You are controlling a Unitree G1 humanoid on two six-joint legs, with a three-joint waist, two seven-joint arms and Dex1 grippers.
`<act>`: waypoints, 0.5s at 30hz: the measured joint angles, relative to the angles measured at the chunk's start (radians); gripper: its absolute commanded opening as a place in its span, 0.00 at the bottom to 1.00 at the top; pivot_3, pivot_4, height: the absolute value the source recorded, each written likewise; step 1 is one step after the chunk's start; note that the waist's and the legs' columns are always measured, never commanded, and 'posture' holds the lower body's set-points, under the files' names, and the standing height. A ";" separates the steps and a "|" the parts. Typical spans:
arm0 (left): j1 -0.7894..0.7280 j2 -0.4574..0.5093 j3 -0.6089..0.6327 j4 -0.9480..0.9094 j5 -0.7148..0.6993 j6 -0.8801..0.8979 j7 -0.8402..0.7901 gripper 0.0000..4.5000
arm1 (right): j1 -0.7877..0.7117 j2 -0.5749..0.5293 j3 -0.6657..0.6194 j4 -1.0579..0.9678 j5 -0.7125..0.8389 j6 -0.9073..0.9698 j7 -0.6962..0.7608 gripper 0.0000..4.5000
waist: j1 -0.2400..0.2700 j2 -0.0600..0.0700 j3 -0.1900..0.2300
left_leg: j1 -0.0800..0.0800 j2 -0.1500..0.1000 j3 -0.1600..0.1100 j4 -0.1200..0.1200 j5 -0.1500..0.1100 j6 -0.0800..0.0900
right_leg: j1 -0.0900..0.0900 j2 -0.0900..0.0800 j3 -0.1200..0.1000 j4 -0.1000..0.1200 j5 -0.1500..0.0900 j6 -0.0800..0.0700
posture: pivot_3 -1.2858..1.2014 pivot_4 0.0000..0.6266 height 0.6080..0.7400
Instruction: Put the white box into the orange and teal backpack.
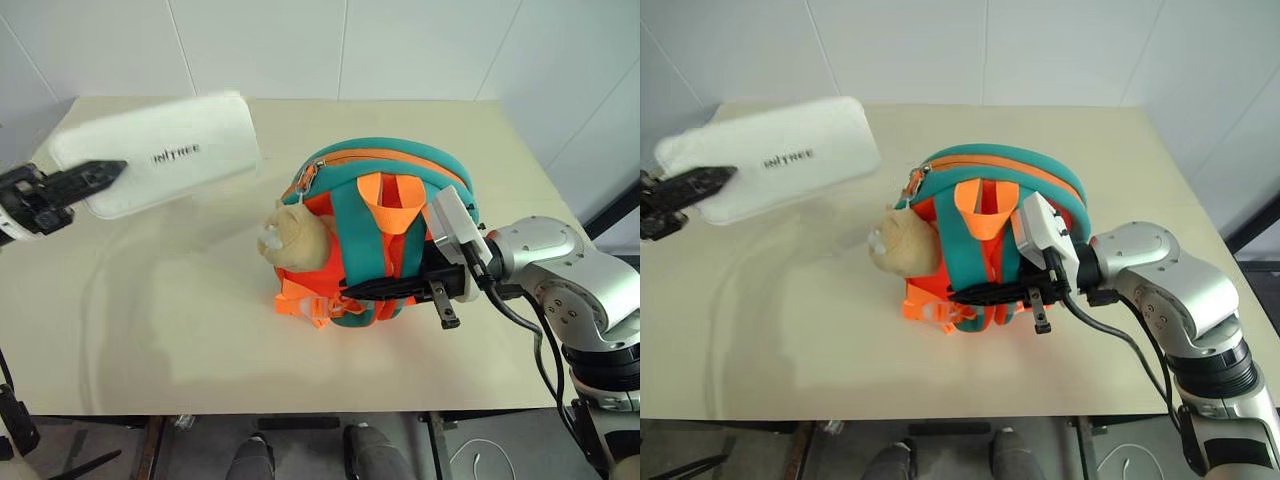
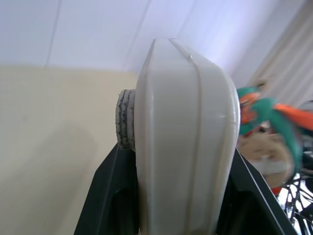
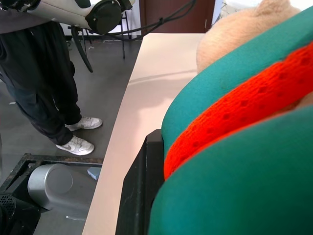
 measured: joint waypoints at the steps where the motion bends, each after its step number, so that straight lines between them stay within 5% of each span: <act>1: 0.000 0.000 0.009 -0.005 -0.014 -0.005 -0.018 0.29 | 0.001 0.000 0.000 0.005 0.000 -0.001 0.002 0.00 | 0.001 0.000 0.000 | 0.000 0.000 0.000 0.000 0.000 0.000 | 0.000 0.000 0.000 0.000 0.000 0.000 | 0.52 0.24 1.00; 15: 0.031 0.004 -0.080 -0.039 -0.053 -0.004 -0.144 0.29 | 0.002 0.001 0.001 0.032 -0.030 -0.023 0.013 0.00 | 0.003 0.000 0.000 | 0.000 0.000 0.000 0.004 -0.001 0.001 | 0.001 0.000 0.000 0.002 0.000 0.000 | 0.52 0.24 1.00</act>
